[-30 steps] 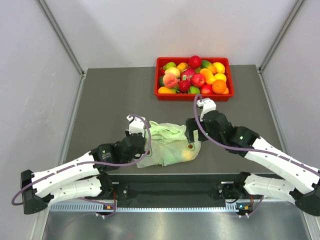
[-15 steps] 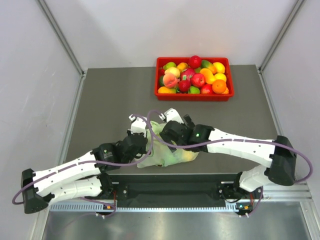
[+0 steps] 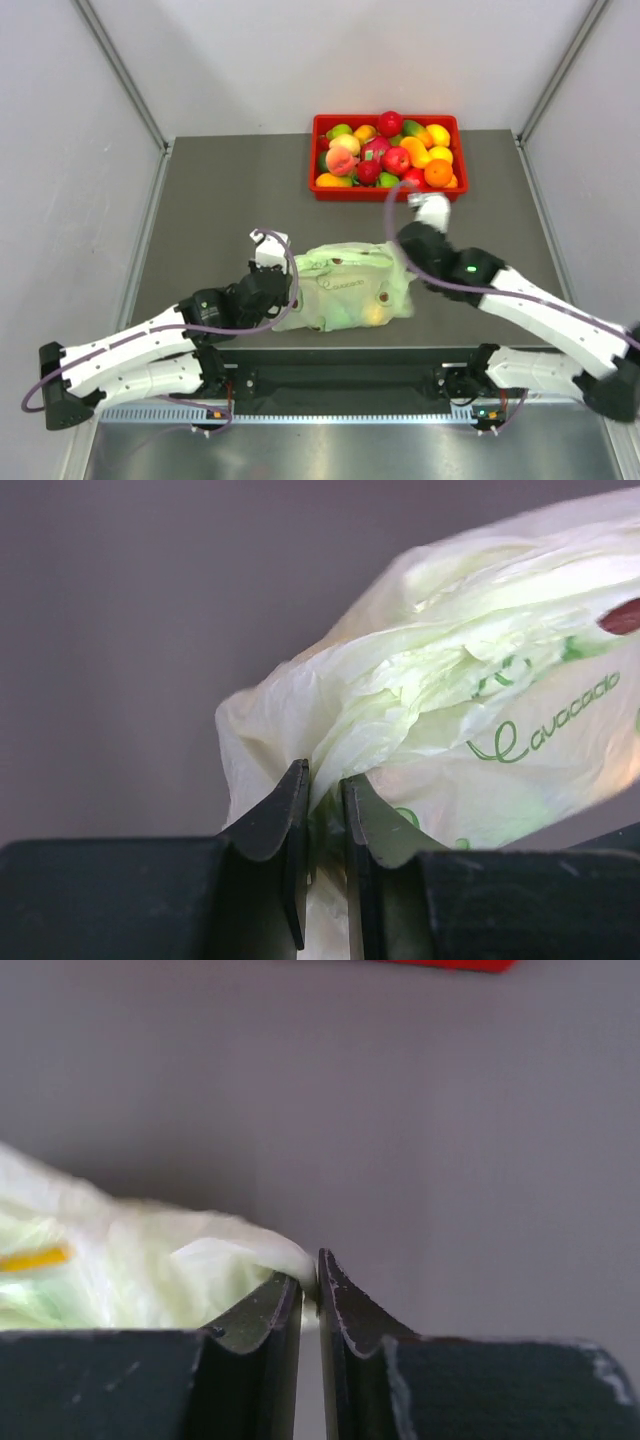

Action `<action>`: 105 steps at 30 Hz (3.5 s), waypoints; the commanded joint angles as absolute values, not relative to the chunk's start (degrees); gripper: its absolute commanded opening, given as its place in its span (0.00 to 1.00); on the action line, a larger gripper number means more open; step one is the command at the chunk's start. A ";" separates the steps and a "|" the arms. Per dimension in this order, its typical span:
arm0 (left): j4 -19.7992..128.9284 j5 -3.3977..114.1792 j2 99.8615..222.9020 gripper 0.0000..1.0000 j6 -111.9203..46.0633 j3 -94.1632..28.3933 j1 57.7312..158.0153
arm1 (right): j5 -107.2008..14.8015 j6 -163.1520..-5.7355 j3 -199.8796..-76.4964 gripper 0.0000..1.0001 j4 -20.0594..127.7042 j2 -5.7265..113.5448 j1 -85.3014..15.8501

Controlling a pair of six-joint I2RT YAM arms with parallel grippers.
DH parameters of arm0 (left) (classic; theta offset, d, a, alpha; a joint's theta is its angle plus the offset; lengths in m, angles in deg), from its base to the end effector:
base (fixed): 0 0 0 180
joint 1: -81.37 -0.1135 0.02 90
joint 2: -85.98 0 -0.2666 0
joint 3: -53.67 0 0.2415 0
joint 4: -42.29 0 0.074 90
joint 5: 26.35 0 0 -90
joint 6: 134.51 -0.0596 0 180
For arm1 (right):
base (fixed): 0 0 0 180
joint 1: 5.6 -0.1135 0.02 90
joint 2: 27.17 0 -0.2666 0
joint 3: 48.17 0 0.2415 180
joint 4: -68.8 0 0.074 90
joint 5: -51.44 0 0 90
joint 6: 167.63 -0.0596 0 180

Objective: Untie the knot of the plastic bag and take out the fruit

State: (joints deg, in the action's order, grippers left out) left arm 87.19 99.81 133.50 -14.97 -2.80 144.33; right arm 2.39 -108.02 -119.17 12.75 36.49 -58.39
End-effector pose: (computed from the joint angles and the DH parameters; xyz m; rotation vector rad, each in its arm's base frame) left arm 0.1120 -0.1420 0.2760 0.2624 2.0610 -0.2925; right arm 0.1640 0.1514 0.2938 -0.1211 2.1716 -0.0628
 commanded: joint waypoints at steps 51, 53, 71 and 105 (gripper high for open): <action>101.05 65.12 164.28 0.80 -43.98 -28.75 144.74 | -32.41 -97.58 -112.91 0.67 18.73 20.99 -36.62; 102.19 68.73 164.90 0.63 -43.72 -28.57 144.74 | -32.41 -97.67 -113.26 0.67 18.73 20.91 -36.62; 77.43 87.80 126.72 0.00 -31.34 -13.04 144.65 | -39.94 -91.70 -126.62 0.72 17.24 21.51 -36.62; 76.80 91.60 109.97 0.00 -22.27 -3.17 144.66 | -40.14 -78.94 -143.76 0.88 15.83 60.63 -61.50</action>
State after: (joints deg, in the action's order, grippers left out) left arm 80.22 91.14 110.49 -23.14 -3.22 144.55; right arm -39.82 -79.10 -142.87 13.69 59.92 -60.69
